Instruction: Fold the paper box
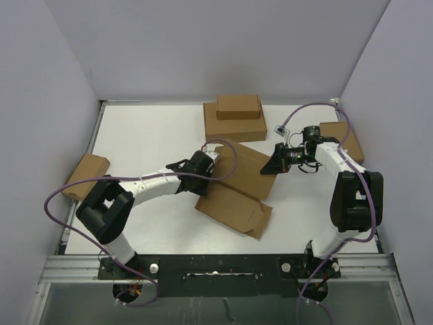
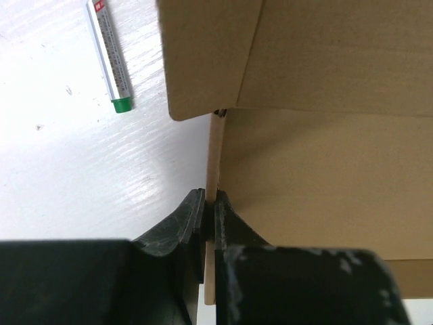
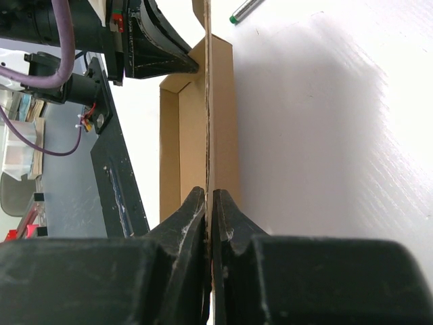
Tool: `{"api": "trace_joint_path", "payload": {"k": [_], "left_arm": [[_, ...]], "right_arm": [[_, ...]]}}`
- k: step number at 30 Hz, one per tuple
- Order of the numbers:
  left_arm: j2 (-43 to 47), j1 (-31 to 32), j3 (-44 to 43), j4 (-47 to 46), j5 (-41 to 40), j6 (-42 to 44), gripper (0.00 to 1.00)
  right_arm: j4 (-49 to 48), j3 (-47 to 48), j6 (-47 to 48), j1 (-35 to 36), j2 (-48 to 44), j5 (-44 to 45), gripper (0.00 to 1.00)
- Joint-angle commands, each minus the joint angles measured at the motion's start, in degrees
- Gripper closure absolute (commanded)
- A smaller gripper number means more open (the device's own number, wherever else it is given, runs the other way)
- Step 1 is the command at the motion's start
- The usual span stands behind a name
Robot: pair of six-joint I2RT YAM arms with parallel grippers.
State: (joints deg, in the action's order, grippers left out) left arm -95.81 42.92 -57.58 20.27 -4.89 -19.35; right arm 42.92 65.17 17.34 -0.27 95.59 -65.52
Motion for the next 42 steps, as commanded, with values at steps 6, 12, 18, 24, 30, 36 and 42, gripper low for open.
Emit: {"api": "trace_joint_path", "payload": {"k": [6, 12, 18, 24, 30, 36, 42], "left_arm": [[-2.3, 0.0, 0.2, -1.4, -4.2, 1.2, 1.00], [0.2, 0.1, 0.1, -1.7, -3.0, 0.9, 0.93], [2.8, 0.1, -1.1, -0.1, -1.1, 0.2, 0.81], [5.2, 0.2, 0.0, 0.4, -0.3, -0.7, 0.79], [6.5, 0.2, 2.6, 0.4, -0.1, -1.7, 0.74], [6.6, 0.3, 4.9, -1.1, 0.2, -2.6, 0.74], [5.1, 0.2, 4.9, -2.0, -0.1, -2.7, 0.83]], "right_arm": [[0.2, 0.7, 0.8, 0.4, 0.1, -1.0, 1.00], [0.3, 0.7, 1.0, 0.4, 0.0, -1.6, 1.00], [0.6, 0.8, 1.2, 0.3, -0.1, -2.0, 1.00], [0.7, 0.8, 1.4, 0.3, -0.2, -2.1, 1.00], [0.8, 0.8, 1.6, 0.3, -0.2, -2.2, 1.00], [0.8, 0.8, 1.5, 0.3, -0.1, -2.3, 1.00], [0.9, 0.8, 1.6, 0.3, -0.1, -2.3, 1.00]]}}
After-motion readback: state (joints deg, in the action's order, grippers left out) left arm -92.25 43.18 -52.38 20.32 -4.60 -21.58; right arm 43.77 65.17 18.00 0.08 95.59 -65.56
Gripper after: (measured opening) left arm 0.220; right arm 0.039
